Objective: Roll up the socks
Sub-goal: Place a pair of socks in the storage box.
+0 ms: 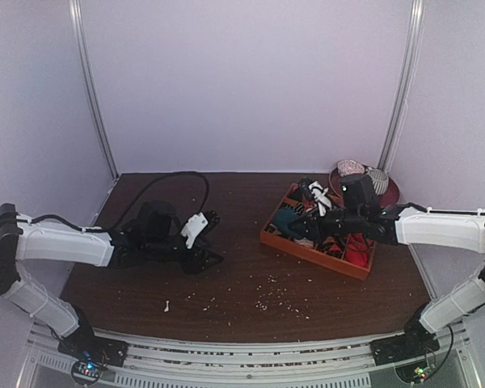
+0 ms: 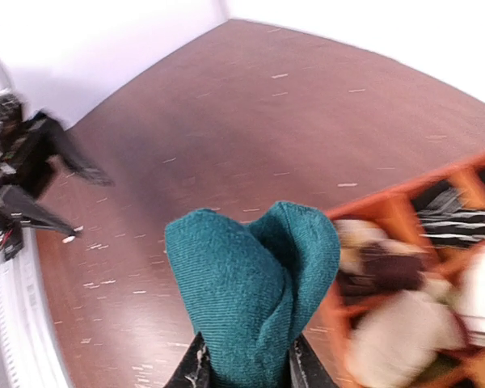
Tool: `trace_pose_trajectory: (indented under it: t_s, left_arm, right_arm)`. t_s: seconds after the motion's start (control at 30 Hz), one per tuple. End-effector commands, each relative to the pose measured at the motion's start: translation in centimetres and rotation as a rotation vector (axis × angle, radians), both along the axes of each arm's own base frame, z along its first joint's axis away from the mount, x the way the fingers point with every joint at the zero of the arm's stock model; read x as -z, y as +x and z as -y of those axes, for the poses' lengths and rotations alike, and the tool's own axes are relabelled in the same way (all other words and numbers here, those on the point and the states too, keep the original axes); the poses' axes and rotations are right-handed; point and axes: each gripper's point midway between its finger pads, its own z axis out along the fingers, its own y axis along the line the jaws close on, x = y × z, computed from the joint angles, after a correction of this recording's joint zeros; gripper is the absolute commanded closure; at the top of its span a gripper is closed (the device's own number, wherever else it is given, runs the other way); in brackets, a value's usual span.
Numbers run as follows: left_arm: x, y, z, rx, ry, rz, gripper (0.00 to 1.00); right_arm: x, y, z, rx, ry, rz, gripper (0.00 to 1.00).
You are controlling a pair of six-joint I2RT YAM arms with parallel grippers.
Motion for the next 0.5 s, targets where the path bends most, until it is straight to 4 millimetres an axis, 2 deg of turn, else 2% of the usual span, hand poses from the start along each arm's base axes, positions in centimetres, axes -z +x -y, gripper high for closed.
trace_pose_trajectory:
  t_s: [0.0, 0.1, 0.3, 0.37, 0.47]
  left_arm:
    - [-2.3, 2.0, -0.5, -0.069, -0.004, 0.058, 0.44]
    - [-2.6, 2.5, 0.1, -0.059, -0.006, 0.057, 0.44]
    - [-1.6, 2.7, 0.7, -0.034, 0.021, 0.039, 0.44]
    - [-1.3, 2.6, 0.5, -0.037, 0.022, 0.039, 0.44]
    - [-1.2, 2.6, 0.2, -0.039, 0.011, 0.039, 0.44]
  right_arm:
    - [-0.3, 3.5, 6.8, 0.167, -0.123, 0.021, 1.00]
    - [-0.5, 5.6, 10.8, 0.259, -0.191, 0.062, 1.00]
    - [1.9, 8.4, 16.7, 0.401, -0.273, 0.000, 1.00]
    - [2.5, 9.2, 18.2, 0.464, -0.274, -0.021, 1.00]
    - [3.2, 9.7, 18.8, 0.529, -0.246, -0.025, 1.00]
